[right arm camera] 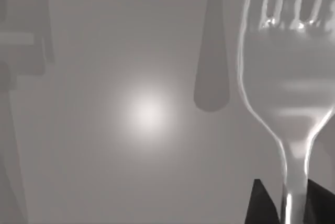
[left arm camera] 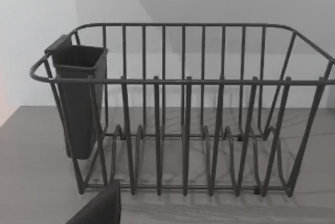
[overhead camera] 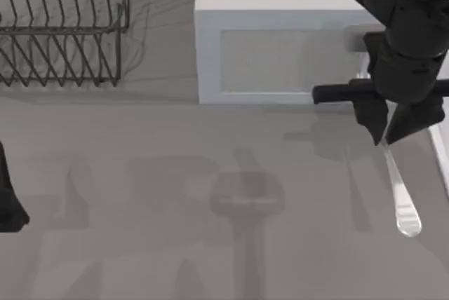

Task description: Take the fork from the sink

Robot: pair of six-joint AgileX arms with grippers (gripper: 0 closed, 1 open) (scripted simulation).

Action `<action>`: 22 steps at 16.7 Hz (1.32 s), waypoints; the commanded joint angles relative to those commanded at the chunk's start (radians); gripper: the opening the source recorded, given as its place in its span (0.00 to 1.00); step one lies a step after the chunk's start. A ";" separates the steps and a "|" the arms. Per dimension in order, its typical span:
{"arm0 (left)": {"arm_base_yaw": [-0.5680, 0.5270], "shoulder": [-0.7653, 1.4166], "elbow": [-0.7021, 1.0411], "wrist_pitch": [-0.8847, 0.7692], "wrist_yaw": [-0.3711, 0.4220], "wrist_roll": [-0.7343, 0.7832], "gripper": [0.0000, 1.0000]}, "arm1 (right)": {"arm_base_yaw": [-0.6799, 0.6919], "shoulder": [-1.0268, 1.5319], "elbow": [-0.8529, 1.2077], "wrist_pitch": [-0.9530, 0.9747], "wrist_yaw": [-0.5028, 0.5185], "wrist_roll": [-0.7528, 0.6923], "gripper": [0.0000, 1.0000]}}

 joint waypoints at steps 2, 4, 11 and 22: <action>0.000 0.000 0.000 0.000 0.000 0.000 1.00 | 0.022 -0.002 -0.070 0.047 0.014 0.003 0.00; 0.000 0.000 0.000 0.000 0.000 0.000 1.00 | 0.028 0.006 -0.139 0.117 0.020 0.003 0.00; 0.000 0.000 0.000 0.000 0.000 0.000 1.00 | -0.029 0.079 -0.275 0.376 -0.020 -0.004 0.00; 0.000 0.000 0.000 0.000 0.000 0.000 1.00 | -0.039 0.089 -0.270 0.396 -0.028 -0.006 0.45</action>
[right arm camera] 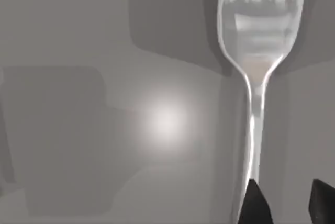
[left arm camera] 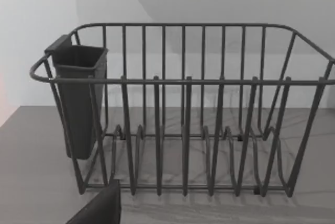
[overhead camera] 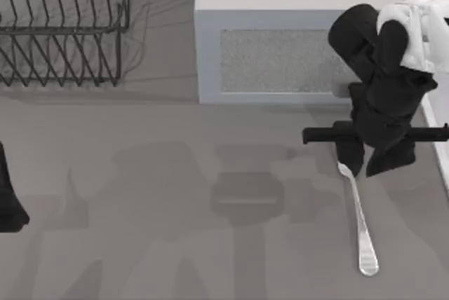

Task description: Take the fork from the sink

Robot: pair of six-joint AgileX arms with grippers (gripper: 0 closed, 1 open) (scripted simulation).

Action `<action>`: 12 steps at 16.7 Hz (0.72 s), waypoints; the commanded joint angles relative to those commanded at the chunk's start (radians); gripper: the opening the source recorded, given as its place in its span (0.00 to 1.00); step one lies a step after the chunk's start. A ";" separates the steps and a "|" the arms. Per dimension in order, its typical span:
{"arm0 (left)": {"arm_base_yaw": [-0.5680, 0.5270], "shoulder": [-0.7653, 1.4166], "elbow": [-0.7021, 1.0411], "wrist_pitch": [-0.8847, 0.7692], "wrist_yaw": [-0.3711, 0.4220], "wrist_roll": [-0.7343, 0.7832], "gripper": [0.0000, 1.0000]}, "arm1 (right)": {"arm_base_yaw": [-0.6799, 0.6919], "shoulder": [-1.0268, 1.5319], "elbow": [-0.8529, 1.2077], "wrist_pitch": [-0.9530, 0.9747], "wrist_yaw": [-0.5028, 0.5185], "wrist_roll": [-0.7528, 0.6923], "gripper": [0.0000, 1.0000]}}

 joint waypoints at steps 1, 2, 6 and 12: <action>0.000 0.000 0.000 0.000 0.000 0.000 1.00 | 0.000 0.000 0.000 0.000 0.000 0.000 0.53; 0.000 0.000 0.000 0.000 0.000 0.000 1.00 | 0.000 0.000 0.000 0.000 0.000 0.000 0.60; 0.000 0.000 0.000 0.000 0.000 0.000 1.00 | 0.000 0.000 0.000 0.000 0.000 0.000 0.90; 0.000 0.000 0.000 0.000 0.000 0.000 1.00 | 0.000 0.000 0.000 0.000 0.000 0.000 1.00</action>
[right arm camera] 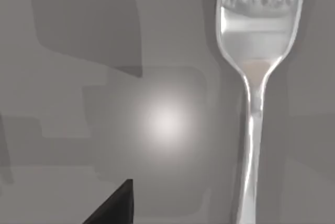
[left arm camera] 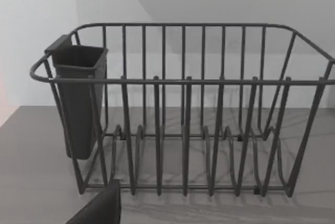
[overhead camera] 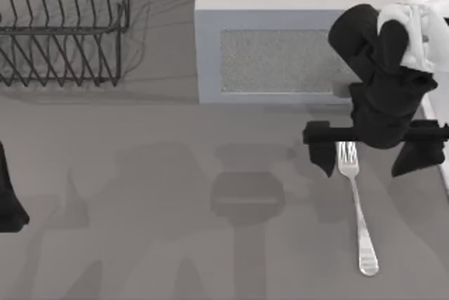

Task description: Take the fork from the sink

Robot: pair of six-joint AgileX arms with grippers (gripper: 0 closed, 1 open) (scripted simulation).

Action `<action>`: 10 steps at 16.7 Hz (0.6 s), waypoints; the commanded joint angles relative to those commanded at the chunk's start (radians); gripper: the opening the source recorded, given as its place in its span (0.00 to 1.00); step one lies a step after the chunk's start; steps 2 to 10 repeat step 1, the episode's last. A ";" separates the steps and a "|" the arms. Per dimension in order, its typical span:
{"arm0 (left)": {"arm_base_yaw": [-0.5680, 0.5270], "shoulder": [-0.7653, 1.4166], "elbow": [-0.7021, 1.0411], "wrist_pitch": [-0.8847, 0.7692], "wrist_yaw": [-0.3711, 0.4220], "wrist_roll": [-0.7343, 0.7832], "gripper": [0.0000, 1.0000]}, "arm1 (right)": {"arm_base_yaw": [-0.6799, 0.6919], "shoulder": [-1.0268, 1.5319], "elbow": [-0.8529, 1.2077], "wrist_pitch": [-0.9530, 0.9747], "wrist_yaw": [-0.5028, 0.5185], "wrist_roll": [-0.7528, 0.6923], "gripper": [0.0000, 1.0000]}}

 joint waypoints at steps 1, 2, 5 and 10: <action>0.000 0.000 0.000 0.000 0.000 0.000 1.00 | 0.000 0.000 0.000 0.000 0.000 0.000 1.00; 0.000 0.000 0.000 0.000 0.000 0.000 1.00 | 0.000 0.000 0.000 0.000 0.000 0.000 1.00; 0.000 0.000 0.000 0.000 0.000 0.000 1.00 | 0.000 0.000 0.000 0.000 0.000 0.000 1.00; 0.000 0.000 0.000 0.000 0.000 0.000 1.00 | 0.000 0.000 0.000 0.000 0.000 0.000 1.00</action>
